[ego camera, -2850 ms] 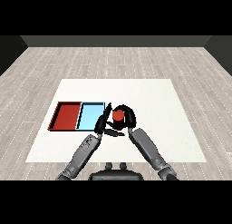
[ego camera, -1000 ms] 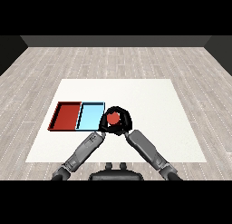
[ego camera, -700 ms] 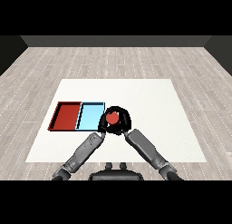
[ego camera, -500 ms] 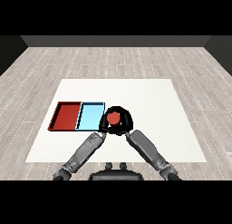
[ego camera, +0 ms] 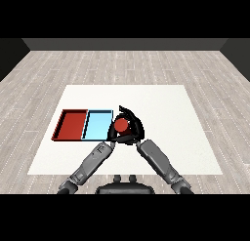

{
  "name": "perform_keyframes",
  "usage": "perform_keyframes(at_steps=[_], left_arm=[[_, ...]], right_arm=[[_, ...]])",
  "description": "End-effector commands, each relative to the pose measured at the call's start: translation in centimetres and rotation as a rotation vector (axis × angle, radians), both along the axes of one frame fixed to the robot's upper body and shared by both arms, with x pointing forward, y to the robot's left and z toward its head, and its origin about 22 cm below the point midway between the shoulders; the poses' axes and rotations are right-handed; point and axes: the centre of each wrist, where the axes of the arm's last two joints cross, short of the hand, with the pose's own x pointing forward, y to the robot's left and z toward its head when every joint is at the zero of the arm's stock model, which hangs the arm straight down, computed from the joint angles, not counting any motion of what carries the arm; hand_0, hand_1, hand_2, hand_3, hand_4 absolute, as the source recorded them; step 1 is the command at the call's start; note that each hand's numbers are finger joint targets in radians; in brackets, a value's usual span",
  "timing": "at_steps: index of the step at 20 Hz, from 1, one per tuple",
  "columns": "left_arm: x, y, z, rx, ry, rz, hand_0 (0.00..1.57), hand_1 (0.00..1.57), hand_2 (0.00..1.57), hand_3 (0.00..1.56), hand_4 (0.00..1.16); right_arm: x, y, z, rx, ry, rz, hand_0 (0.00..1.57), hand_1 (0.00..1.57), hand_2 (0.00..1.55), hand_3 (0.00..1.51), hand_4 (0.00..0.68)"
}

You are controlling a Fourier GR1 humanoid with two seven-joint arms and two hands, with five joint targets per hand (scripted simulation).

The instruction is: Pick the red can and put it in the red box

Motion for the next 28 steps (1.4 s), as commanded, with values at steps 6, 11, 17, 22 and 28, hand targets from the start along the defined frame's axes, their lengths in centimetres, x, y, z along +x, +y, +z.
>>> perform_keyframes(at_steps=[6, 11, 17, 22, 28], left_arm=[[0.7, 1.2, 0.8, 0.001, 0.021, 0.006, 1.57, 1.57, 1.57, 1.48, 1.15], [-0.6, 2.5, -1.8, -0.037, 0.044, 0.015, 1.57, 1.57, 1.57, 1.49, 1.13], [-0.6, 2.1, -2.6, 0.003, 0.037, 0.064, 1.57, 1.57, 1.56, 1.46, 1.12], [-0.5, 8.5, -0.1, 0.046, -0.022, 0.098, 1.57, 1.57, 1.57, 1.47, 1.14], [1.4, 9.5, 2.6, 0.121, -0.019, 0.202, 1.57, 1.57, 1.56, 1.46, 1.11]], right_arm=[[0.7, -1.9, 3.1, -0.041, -0.06, -0.081, 0.0, 0.0, 0.0, 0.0, 0.0], [-0.5, -4.4, 5.9, 0.039, -0.145, -0.136, 0.0, 0.0, 0.0, 0.0, 0.0], [-2.2, -9.8, 8.5, 0.078, -0.202, -0.216, 0.0, 0.0, 0.0, 0.0, 0.0], [-2.7, -13.8, 4.9, 0.072, -0.135, -0.296, 0.0, 0.0, 0.0, 0.0, 0.0], [-3.2, -18.2, 1.1, 0.016, -0.076, -0.393, 0.0, 0.0, 0.0, 0.0, 0.0]])
